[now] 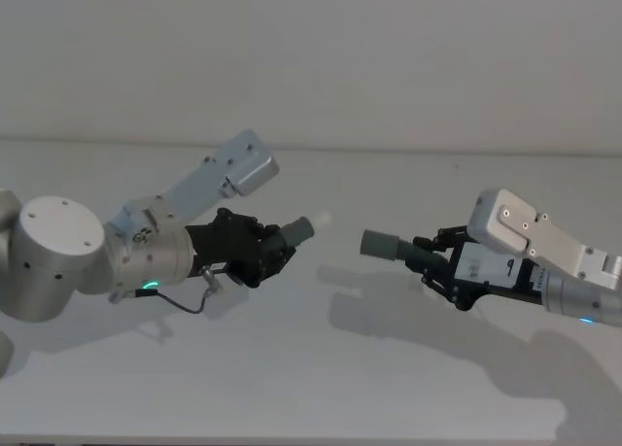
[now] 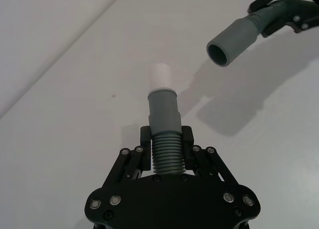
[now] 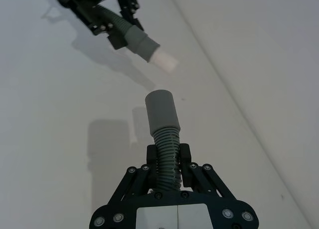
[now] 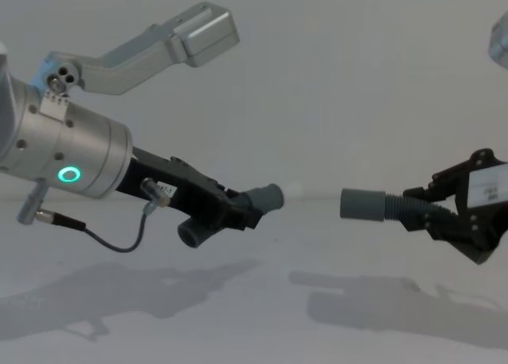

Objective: Use both hands to pick up one end of the pipe from the table, align the ends, and insert them.

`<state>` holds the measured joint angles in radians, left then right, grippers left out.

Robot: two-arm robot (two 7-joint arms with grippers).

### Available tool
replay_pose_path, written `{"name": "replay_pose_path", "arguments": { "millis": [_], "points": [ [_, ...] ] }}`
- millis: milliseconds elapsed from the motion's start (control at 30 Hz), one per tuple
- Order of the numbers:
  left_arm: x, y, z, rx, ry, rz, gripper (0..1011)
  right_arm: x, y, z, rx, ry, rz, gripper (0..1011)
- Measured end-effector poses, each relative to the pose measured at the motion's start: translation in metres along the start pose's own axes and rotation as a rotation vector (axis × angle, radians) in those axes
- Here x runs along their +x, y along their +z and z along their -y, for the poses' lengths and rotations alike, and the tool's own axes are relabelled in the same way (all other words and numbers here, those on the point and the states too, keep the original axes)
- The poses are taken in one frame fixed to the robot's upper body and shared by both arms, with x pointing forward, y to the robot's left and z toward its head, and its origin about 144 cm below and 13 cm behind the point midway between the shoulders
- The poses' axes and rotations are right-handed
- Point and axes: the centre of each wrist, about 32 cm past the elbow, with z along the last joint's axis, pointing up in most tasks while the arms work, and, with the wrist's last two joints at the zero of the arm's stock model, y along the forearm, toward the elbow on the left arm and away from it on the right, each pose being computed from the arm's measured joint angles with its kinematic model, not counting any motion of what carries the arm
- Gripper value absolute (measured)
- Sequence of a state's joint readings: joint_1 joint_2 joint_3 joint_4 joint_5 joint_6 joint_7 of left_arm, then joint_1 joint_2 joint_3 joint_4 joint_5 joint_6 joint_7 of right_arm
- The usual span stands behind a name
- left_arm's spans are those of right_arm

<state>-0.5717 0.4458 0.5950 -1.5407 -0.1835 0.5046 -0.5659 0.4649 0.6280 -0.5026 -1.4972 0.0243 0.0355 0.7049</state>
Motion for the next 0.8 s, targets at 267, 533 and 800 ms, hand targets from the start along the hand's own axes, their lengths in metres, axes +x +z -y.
{"name": "replay_pose_path", "arguments": {
  "millis": [267, 533, 800],
  "points": [
    [0.009, -0.003, -0.006, 0.007, -0.075, 0.063, 341, 0.005, -0.003, 0.005, 0.02, 0.071, 0.057, 264],
    [0.015, -0.005, -0.009, 0.01, -0.126, 0.102, 341, 0.008, -0.004, 0.007, 0.037, 0.111, 0.081, 264],
    [0.019, -0.006, -0.011, 0.014, -0.168, 0.129, 341, 0.012, -0.005, 0.008, 0.048, 0.138, 0.092, 264]
  ]
}}
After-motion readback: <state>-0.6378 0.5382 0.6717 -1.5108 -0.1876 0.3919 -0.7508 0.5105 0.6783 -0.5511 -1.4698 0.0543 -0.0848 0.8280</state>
